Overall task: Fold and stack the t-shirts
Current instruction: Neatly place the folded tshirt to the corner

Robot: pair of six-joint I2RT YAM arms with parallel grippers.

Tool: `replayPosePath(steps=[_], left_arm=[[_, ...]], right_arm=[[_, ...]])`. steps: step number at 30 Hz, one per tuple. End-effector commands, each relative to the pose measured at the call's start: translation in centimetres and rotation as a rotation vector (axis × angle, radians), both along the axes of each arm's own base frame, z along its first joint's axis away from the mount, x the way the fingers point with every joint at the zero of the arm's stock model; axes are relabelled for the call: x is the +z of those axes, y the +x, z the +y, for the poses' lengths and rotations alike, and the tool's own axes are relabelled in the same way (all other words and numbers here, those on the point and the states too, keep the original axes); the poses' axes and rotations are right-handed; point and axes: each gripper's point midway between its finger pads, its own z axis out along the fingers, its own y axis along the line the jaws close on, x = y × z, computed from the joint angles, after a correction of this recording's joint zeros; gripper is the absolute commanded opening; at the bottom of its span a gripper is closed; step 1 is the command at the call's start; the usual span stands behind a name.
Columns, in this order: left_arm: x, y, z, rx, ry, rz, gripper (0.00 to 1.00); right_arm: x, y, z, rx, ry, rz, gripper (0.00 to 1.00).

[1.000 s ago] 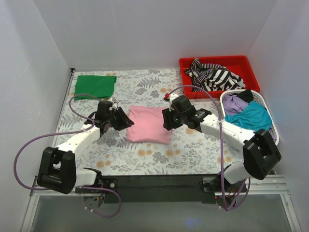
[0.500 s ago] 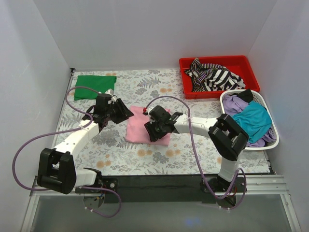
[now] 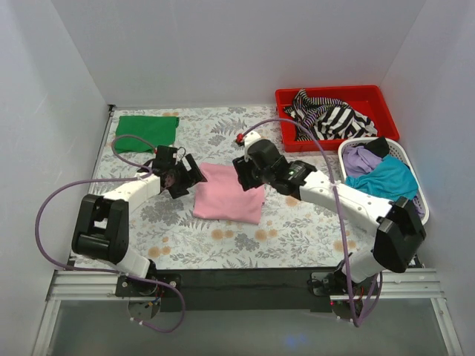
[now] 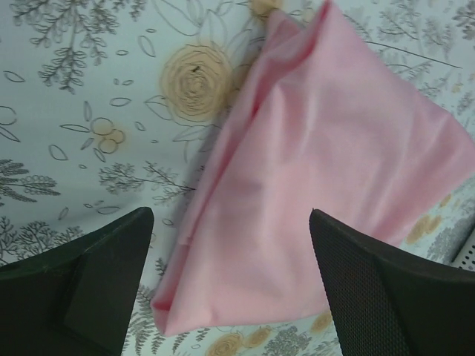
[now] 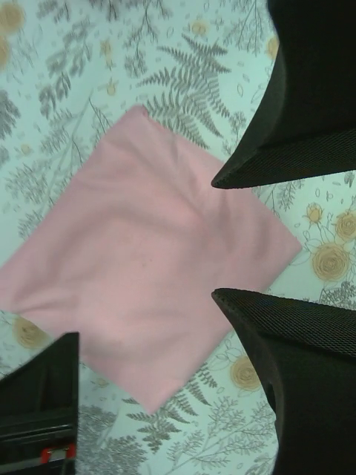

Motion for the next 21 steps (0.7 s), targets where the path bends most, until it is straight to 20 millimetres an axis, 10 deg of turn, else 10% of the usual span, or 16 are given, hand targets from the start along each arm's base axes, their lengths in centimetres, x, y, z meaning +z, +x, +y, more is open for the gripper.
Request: replayPosePath(steps=[1, 21], left_arm=[[-0.1, 1.0, 0.6, 0.012, -0.015, -0.006, 0.86], [-1.4, 0.9, -0.4, -0.043, -0.062, 0.003, 0.87]], right_arm=[[-0.2, 2.5, -4.6, -0.134, -0.058, -0.023, 0.63], [-9.6, 1.0, -5.2, 0.059, 0.274, 0.355, 0.72]])
